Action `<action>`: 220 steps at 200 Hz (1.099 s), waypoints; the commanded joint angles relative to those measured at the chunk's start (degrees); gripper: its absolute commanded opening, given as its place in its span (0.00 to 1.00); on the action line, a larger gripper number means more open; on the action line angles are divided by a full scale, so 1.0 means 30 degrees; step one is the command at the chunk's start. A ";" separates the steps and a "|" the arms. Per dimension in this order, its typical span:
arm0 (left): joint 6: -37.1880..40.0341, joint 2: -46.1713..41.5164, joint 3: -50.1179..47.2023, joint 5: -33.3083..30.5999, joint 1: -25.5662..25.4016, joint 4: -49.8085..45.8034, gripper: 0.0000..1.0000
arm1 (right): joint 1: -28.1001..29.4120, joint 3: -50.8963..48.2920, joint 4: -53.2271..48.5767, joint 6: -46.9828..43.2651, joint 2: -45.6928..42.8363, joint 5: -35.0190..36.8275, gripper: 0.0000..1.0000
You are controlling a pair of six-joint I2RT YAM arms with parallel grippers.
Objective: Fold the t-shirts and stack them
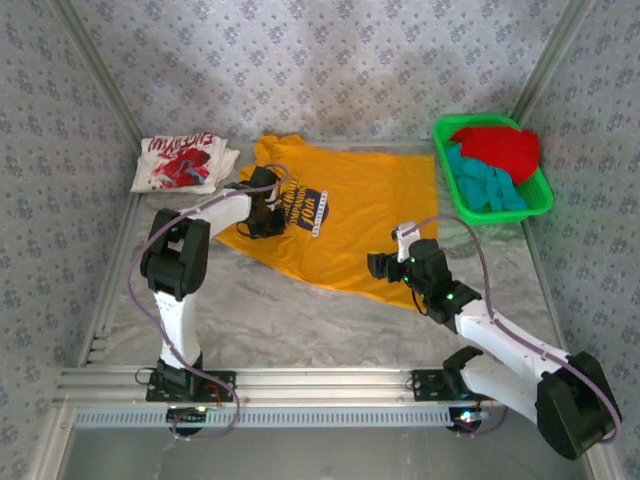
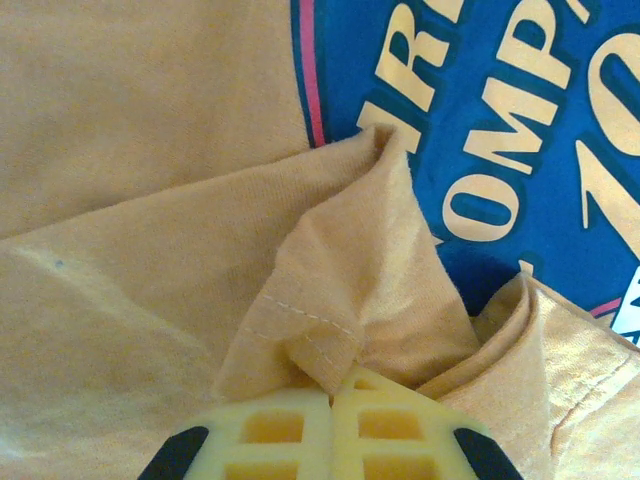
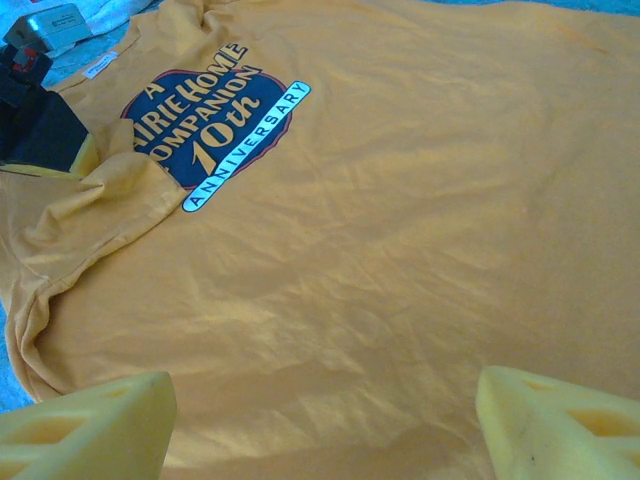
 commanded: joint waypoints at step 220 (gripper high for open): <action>-0.6771 -2.3990 -1.4921 -0.1067 0.2702 -0.6732 0.00 | -1.0121 -0.0210 -1.6037 1.3289 -0.2548 -0.6370 0.77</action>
